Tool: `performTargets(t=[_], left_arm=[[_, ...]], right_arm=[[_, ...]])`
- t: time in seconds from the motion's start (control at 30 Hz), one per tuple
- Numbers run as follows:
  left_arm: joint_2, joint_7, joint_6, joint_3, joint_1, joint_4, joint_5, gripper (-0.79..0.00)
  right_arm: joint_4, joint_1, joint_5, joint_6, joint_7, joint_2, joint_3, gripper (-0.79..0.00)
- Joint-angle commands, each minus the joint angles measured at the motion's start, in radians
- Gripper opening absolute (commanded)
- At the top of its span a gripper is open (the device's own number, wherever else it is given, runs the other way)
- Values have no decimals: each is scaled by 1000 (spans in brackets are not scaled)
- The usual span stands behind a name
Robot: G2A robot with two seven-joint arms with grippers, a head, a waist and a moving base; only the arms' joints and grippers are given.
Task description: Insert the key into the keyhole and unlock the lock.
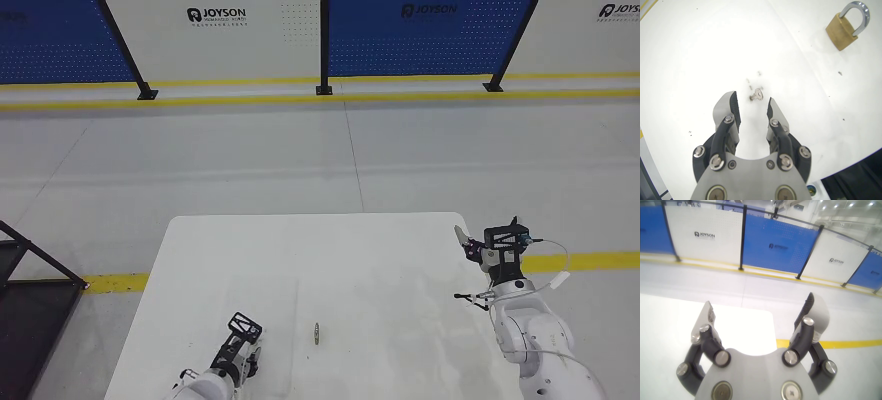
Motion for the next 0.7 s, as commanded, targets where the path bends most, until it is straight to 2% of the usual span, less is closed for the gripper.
performTargets(t=[0.0, 0.37, 0.57, 0.67], left_arm=[[-1, 0, 6, 3, -12, 9, 5, -431], [-6, 30, 48, 37, -46, 42, 37, -499], [-7, 25, 51, 43, -54, 51, 34, -665], [-7, 25, 52, 45, -53, 48, 39, -714]], right_arm=[[0, 0, 0, 0, 0, 0, 0, 0], [0, 0, 0, 0, 0, 0, 0, 0], [0, 0, 0, 0, 0, 0, 0, 0], [0, 0, 0, 0, 0, 0, 0, 0]])
